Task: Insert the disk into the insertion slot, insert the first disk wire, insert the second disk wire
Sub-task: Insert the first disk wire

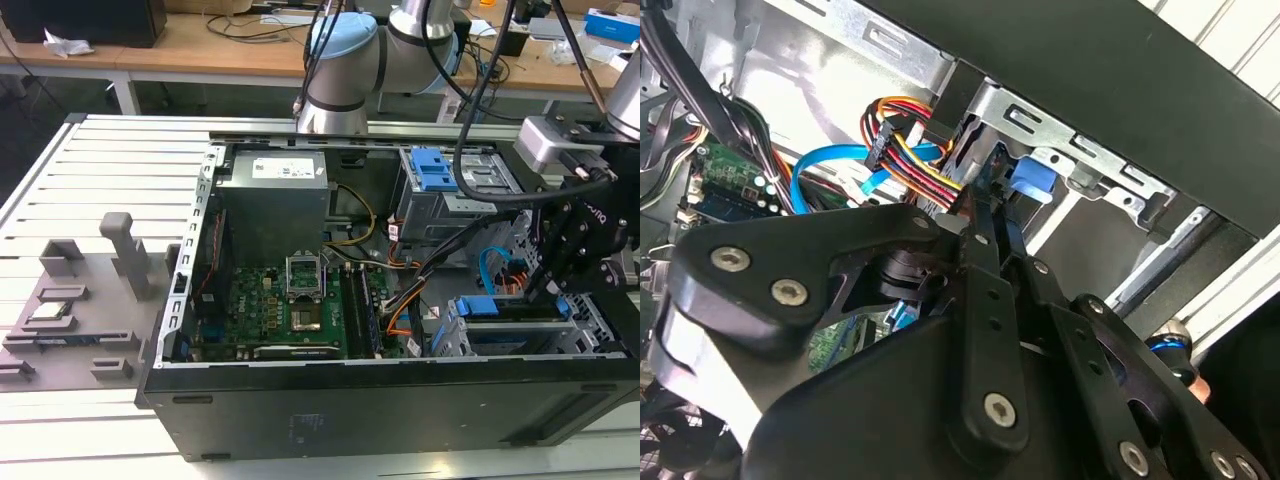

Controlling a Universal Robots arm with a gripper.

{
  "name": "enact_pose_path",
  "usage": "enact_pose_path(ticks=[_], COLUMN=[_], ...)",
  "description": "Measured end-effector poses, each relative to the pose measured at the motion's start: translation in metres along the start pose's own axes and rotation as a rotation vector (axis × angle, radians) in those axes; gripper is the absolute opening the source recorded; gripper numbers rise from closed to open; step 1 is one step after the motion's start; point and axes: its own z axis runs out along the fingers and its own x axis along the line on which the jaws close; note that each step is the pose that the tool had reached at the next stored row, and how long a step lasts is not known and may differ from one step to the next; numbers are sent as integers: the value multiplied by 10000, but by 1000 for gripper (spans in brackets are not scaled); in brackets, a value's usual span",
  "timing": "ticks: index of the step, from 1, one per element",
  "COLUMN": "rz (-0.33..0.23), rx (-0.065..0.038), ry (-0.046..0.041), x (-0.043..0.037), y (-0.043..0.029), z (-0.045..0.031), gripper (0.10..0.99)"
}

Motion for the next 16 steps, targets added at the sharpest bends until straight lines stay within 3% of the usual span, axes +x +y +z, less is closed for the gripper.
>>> enact_pose_path(ticks=[4, 5, 7, 14, 15, 16], rz=[0, -1, 0, 0, 1, 0], rx=[-1, -1, 0, 0, 0, 0], ry=[-13, -12, -1, -1, -2, -2], x=[-1, -1, 0, -38, -43, -45], y=[0, 0, 0, 11, 12, 13], z=[7, 7, -3, -242, -265, -310], gripper=[176, 239, 239, 239, 161, 161])
